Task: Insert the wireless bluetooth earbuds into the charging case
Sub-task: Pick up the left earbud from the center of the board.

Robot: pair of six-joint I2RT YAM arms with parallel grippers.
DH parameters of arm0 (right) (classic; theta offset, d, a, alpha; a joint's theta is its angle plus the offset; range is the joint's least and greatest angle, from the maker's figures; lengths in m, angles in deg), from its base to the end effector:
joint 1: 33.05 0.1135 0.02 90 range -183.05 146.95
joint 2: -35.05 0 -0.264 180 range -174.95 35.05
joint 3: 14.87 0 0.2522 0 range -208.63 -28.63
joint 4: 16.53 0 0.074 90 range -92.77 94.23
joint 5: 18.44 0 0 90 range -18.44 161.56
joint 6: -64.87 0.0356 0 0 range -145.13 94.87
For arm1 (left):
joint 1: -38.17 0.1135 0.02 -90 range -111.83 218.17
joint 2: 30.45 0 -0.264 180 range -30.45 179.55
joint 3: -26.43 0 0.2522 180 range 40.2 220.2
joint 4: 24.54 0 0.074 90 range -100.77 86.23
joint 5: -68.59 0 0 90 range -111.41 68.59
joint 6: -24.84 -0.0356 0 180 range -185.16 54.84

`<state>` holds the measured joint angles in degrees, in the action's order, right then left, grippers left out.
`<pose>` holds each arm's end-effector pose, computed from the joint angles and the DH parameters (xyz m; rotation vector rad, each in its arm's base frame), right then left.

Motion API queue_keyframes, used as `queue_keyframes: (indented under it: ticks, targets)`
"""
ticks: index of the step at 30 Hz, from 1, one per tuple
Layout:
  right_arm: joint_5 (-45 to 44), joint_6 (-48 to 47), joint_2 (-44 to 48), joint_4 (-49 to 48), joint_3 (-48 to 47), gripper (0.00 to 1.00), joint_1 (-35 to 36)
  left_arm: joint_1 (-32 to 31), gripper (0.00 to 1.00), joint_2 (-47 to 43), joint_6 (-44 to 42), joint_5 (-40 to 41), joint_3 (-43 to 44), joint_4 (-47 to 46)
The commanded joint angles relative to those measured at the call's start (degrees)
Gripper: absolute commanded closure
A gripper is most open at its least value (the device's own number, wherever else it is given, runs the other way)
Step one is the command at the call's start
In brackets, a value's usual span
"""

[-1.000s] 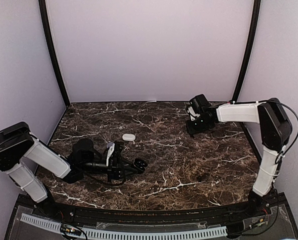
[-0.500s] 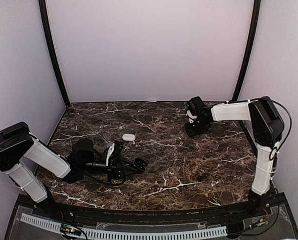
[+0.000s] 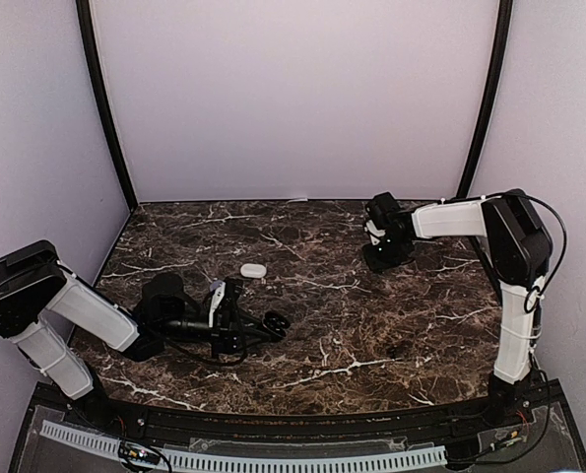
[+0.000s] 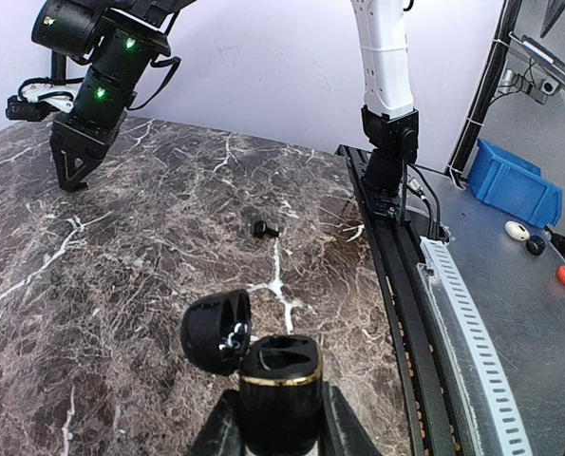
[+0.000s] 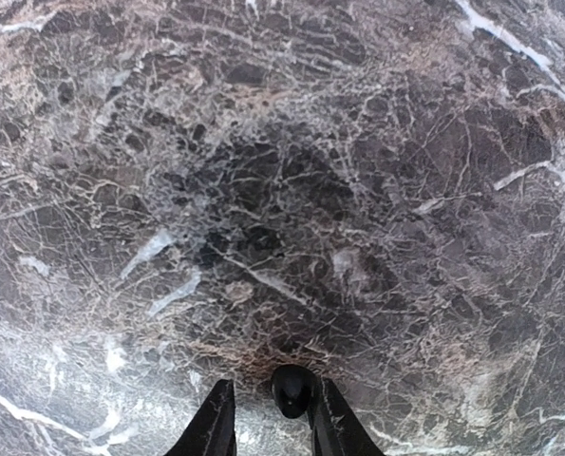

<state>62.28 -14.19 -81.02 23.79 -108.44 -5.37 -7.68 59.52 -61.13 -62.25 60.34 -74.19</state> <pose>0.3736 0.1895 0.1570 -0.3333 2.6213 0.0088 0.1651 -0.2035 0.1570 1.1502 1.4044 -1.2307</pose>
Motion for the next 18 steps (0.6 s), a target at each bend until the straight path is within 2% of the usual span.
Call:
queue_keyframes:
  ticks: [1, 5, 12, 18]
  targets:
    - [-0.24, -0.39, -1.47, -0.1, -0.66, 0.74, -0.59, 0.29, 0.81, -1.85, -0.78, -0.2, -0.5, -1.65]
    - [-0.36, -0.33, -1.81, -0.29, -0.69, 0.76, -0.61, 0.3, 0.81, -2.06, -0.78, -0.21, -0.54, -1.49]
    - [-0.07, -0.24, -0.24, -1.32, 0.54, 0.89, -0.61, 0.32, 0.81, -2.13, -0.87, -0.16, -0.54, -1.42]
    - [0.44, -0.16, 3.28, -2.37, 2.58, 0.91, -0.57, 0.29, 0.81, -2.15, -0.87, -0.15, -0.59, -1.49]
